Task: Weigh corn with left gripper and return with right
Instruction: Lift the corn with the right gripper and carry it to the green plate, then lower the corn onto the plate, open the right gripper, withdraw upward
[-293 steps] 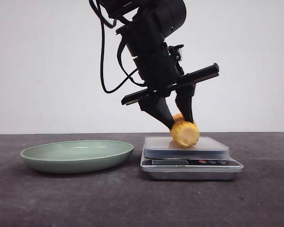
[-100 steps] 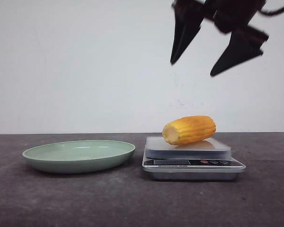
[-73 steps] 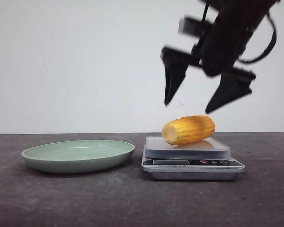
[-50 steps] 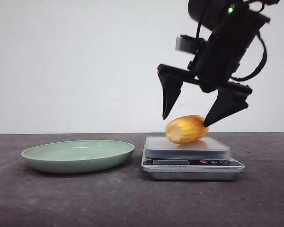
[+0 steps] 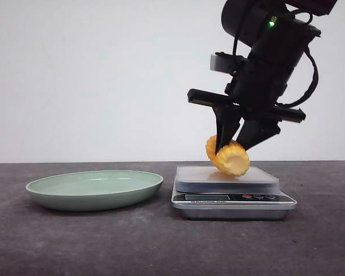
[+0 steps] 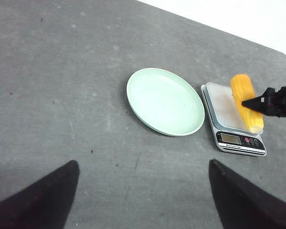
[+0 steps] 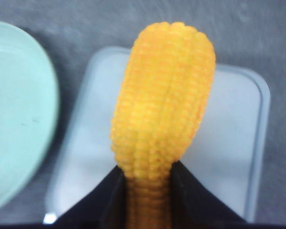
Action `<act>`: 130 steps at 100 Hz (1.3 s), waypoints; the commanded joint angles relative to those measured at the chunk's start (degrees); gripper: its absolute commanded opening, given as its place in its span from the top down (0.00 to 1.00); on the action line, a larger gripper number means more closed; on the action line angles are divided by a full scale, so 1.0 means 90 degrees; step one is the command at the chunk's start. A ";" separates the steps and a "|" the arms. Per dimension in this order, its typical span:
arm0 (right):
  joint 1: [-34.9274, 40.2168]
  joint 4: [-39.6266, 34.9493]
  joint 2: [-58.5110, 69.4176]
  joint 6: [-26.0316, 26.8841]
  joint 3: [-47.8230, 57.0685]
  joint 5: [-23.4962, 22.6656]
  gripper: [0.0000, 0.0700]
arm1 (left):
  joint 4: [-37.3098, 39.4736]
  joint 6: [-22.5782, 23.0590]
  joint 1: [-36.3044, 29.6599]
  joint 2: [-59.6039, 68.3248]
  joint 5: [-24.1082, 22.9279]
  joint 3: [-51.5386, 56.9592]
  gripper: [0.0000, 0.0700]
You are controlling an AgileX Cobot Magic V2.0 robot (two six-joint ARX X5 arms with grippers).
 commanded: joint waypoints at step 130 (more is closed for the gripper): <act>0.1598 -0.0464 0.2448 -0.0068 0.3179 -0.0316 0.20 | 0.0061 0.0034 -0.0012 -0.0034 0.0010 0.0075 0.27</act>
